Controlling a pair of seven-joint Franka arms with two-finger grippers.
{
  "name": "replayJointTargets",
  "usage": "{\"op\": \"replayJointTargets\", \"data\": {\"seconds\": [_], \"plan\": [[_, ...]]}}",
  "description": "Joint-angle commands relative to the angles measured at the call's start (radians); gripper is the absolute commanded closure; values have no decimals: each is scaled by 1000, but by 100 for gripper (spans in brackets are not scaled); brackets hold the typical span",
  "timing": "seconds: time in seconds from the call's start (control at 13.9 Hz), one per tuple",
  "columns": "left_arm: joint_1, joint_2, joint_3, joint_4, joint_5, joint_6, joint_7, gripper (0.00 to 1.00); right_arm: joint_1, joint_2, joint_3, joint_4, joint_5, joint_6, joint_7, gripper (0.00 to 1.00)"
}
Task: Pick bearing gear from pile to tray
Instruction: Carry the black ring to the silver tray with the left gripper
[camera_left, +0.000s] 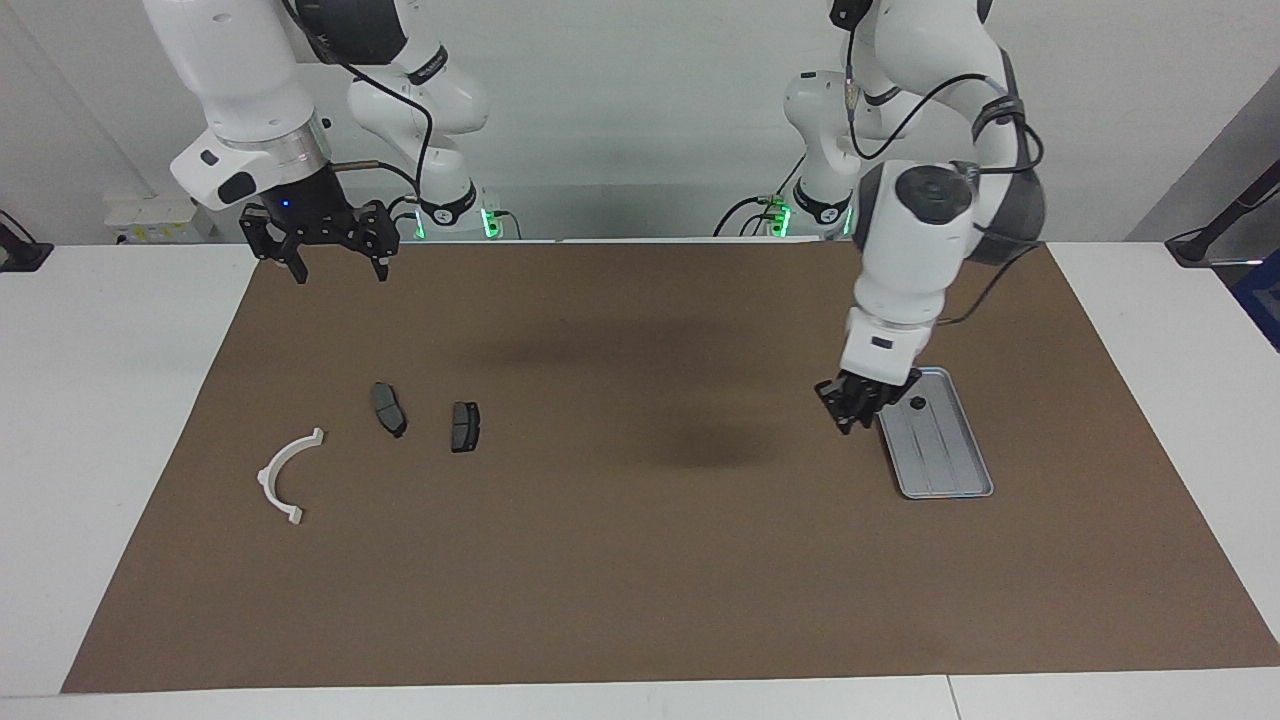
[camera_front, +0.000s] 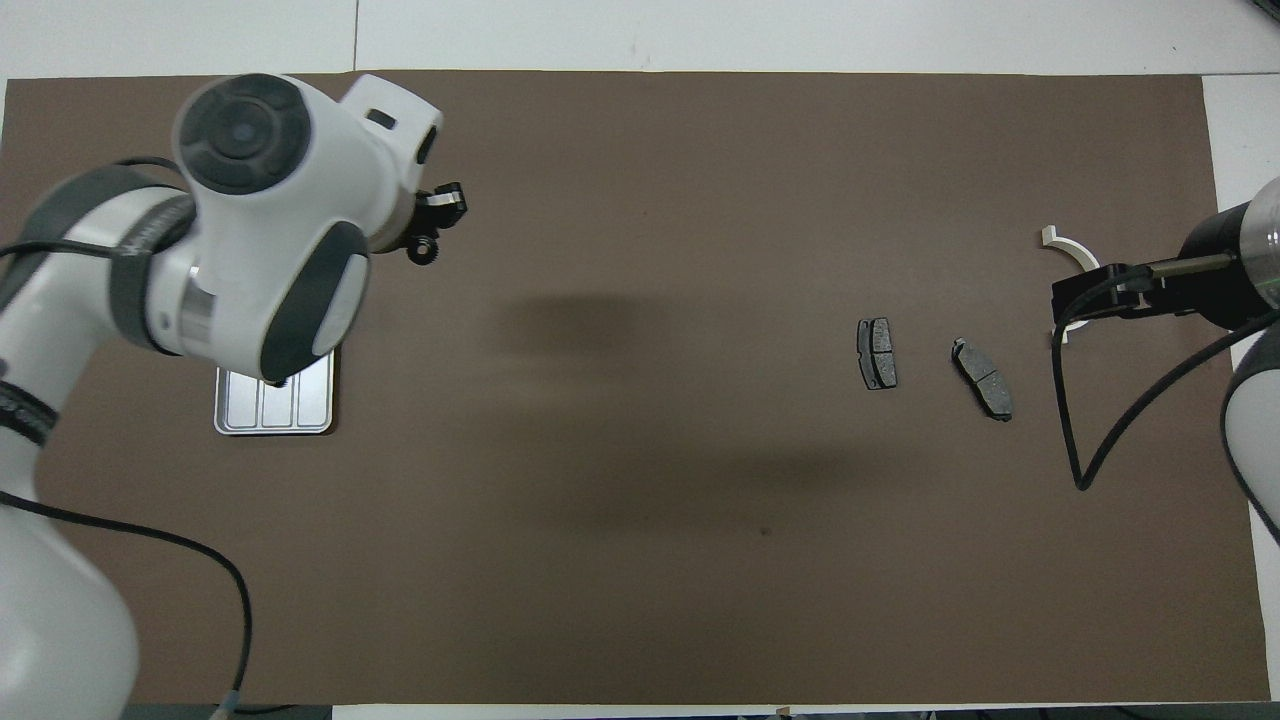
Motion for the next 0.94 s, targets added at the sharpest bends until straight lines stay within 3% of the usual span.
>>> {"op": "replayJointTargets", "data": {"seconds": [0.0, 0.36, 0.86], "plan": [[136, -16, -11, -18, -66, -11, 208, 100, -22, -18, 18, -4, 17, -36, -22, 0], [181, -37, -10, -246, -77, 225, 304, 100, -22, -18, 18, -4, 17, -36, -22, 0], [156, -8, -11, -372, -77, 333, 427, 100, -22, -15, 18, 0, 11, -35, -27, 0]]}}
